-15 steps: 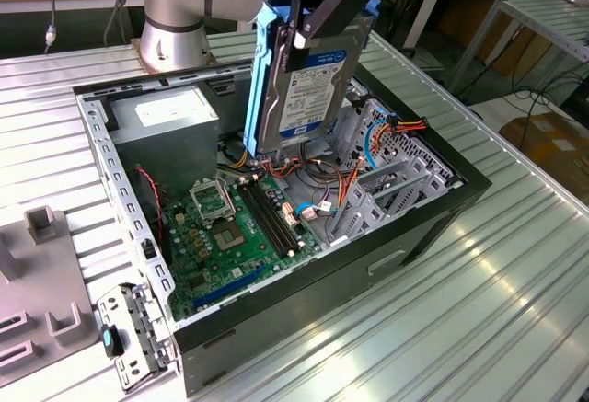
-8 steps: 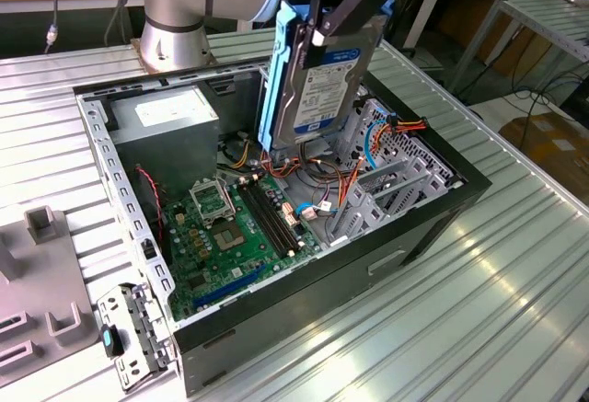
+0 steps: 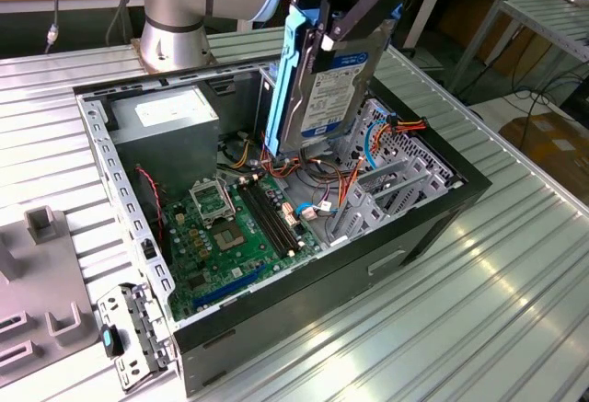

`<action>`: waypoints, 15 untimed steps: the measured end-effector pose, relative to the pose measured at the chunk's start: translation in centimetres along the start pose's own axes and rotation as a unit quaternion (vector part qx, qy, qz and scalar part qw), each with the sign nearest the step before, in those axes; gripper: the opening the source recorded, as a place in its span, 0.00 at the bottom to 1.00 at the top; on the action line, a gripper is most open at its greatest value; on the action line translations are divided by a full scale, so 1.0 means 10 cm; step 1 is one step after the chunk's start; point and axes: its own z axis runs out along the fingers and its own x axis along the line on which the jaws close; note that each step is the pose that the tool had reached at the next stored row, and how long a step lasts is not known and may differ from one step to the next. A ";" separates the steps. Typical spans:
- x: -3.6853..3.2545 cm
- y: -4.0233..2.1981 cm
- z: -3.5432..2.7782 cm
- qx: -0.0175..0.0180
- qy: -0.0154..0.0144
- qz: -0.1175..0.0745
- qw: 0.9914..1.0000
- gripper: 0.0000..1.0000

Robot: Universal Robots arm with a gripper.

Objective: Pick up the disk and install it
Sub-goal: 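Insert the disk into the insertion slot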

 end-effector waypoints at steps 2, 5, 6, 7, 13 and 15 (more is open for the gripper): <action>0.118 0.000 0.003 0.000 0.000 0.000 1.000 0.37; 0.250 -0.007 0.008 0.000 0.001 0.000 1.000 0.37; 0.268 -0.021 0.010 0.000 0.002 0.000 1.000 0.37; 0.274 -0.039 0.012 0.000 0.002 0.000 1.000 0.37; 0.286 -0.259 0.020 0.000 0.002 0.000 1.000 0.37; 0.287 -0.380 0.024 0.000 0.002 0.000 1.000 0.37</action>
